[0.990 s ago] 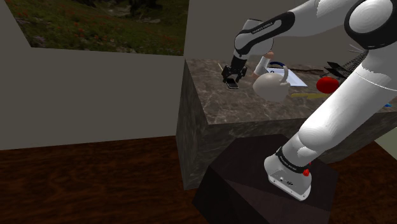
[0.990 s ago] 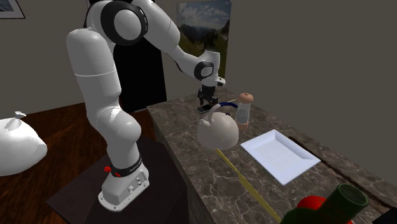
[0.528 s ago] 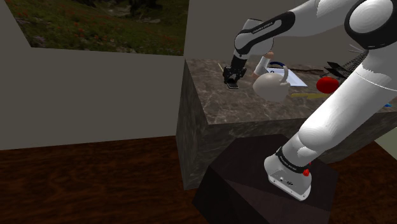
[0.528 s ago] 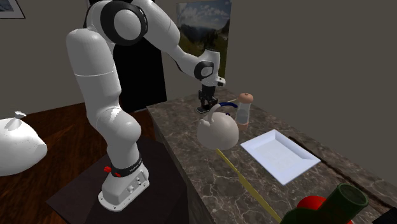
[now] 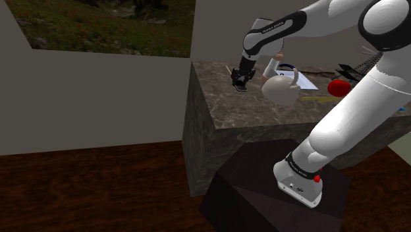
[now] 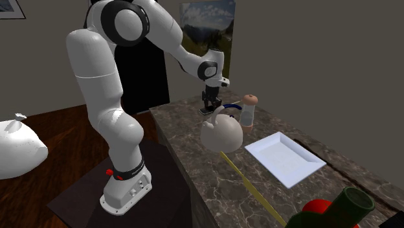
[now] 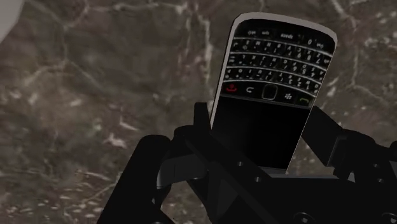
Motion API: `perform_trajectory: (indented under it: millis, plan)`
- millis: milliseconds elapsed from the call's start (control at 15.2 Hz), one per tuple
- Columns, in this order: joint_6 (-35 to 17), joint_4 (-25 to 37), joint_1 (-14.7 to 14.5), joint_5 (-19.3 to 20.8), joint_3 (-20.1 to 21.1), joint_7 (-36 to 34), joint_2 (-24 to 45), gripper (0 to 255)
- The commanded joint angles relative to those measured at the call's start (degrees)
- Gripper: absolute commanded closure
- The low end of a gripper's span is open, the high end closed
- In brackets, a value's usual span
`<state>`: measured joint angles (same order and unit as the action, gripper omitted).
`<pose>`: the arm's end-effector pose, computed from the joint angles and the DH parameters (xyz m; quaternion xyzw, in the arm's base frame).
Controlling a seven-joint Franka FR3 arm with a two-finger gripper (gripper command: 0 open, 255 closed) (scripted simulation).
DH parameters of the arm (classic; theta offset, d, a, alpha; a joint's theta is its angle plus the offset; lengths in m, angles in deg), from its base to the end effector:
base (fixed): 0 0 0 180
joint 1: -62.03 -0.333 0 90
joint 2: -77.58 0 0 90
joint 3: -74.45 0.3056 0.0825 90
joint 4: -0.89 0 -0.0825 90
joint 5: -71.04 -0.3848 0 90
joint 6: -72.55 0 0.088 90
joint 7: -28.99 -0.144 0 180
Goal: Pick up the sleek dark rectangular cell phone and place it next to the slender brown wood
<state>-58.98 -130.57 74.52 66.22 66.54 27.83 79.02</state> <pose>0.4821 -0.1750 0.2891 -0.9762 0.2146 0.0067 0.0310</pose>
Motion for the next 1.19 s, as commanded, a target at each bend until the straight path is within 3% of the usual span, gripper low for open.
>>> perform_trajectory:
  millis: [0, 924, 1122]
  plan:
    - [1.4, 0.5, 0.0, 0.3, 0.0, -0.3, -0.9, 255]
    - [11.9, 5.8, 0.0, 1.7, 0.1, -1.7, -6.3, 255]
    - [11.9, 3.1, 1.9, 2.5, -2.1, 1.9, -8.7, 255]
